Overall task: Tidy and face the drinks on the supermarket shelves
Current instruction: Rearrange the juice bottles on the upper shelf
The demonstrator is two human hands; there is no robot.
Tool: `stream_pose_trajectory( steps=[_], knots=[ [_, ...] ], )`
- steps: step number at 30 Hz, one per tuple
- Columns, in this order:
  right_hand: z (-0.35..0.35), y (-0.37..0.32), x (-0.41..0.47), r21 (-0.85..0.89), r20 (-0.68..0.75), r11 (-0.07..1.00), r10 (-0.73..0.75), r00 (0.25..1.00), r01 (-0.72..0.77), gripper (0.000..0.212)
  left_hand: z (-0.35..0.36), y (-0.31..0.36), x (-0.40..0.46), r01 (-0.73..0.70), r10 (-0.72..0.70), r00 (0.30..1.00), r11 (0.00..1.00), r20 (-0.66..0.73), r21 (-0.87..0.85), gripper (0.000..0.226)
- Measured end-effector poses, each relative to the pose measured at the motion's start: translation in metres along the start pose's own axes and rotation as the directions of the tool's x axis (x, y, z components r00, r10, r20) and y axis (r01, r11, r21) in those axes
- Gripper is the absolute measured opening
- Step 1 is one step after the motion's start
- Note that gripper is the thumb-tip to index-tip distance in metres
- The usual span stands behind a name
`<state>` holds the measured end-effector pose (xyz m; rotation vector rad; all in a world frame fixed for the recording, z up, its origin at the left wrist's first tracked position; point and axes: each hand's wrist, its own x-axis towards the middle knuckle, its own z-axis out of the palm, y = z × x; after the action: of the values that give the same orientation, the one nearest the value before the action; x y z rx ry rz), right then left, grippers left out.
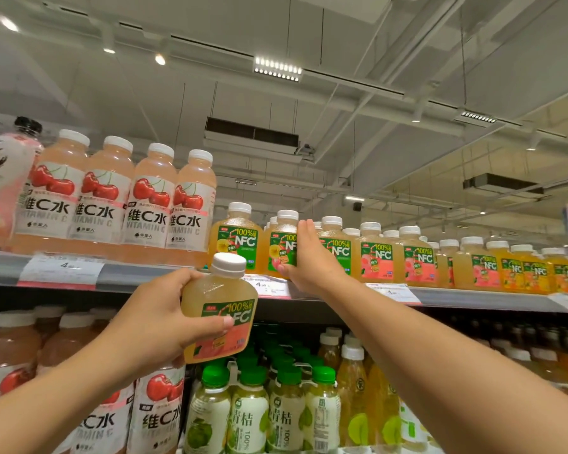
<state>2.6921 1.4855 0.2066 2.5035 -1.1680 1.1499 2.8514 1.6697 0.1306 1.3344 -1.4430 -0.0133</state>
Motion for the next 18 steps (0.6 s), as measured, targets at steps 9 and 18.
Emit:
stream_pose_trajectory(
  steps=[9, 18],
  knots=[
    [-0.025, -0.011, -0.112, 0.568, 0.165, 0.822, -0.176, 0.97, 0.052, 0.065, 0.022, 0.001, -0.004, -0.014, 0.026, 0.996, 0.991, 0.089, -0.129, 0.05],
    [-0.067, 0.028, -0.185, 0.447, 0.216, 0.889, -0.001, 0.976, -0.098, 0.089, 0.095, 0.041, -0.021, 0.055, 0.07, 0.942, 0.933, 0.329, -0.356, 0.041]
  ],
)
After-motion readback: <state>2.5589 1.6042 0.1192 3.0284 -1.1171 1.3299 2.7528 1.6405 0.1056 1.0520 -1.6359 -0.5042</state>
